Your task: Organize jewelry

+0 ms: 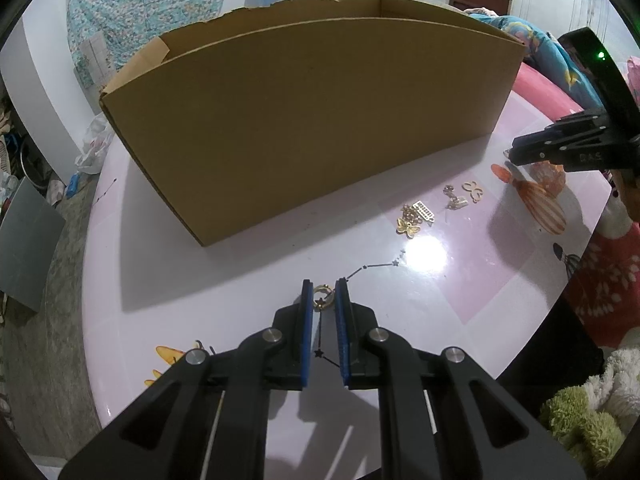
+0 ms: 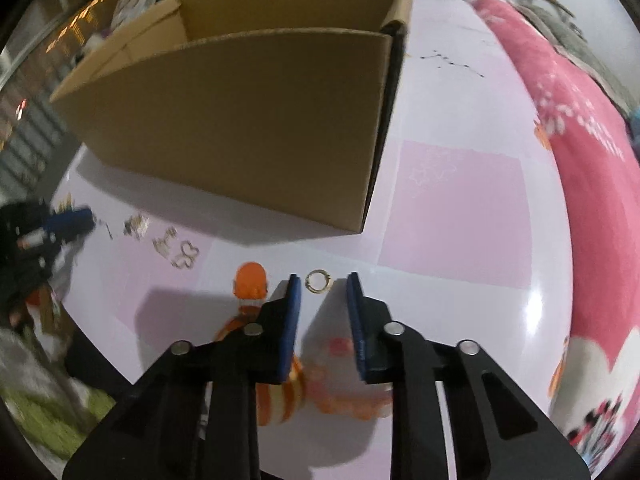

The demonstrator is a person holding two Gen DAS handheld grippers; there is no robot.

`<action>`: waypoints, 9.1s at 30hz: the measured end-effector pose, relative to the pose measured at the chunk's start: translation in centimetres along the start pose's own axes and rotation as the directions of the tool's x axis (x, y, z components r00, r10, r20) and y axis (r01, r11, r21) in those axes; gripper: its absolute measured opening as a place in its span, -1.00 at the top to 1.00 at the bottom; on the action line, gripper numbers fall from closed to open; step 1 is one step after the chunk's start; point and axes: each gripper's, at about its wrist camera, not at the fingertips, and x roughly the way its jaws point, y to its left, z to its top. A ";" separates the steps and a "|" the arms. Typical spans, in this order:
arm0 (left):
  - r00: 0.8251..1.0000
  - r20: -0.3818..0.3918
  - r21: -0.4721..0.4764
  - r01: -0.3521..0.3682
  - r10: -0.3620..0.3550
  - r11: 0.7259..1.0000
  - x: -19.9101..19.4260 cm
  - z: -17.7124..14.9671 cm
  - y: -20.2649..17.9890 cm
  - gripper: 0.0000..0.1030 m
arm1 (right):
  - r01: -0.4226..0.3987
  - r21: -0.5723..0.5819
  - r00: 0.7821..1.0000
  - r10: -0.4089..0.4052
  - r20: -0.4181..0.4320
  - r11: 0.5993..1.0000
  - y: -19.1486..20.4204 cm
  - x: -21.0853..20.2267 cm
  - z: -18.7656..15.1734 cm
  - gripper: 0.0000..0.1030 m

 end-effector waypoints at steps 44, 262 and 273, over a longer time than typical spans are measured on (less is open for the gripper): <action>0.951 0.308 0.041 0.030 -0.041 0.999 -10.8 5.6 0.7 0.80 | -0.134 -0.049 0.915 0.143 0.378 0.990 1.6 -13.6 3.5 0.81; 0.987 0.037 0.081 0.154 -0.157 0.985 1.2 1.9 -2.1 0.78 | -0.080 -0.132 0.983 0.100 0.154 0.988 7.5 1.0 -1.1 0.53; 0.987 0.038 0.080 0.153 -0.157 0.985 1.2 2.0 -2.1 0.78 | -0.071 -0.230 0.985 0.104 0.138 0.971 8.6 1.4 -0.7 0.65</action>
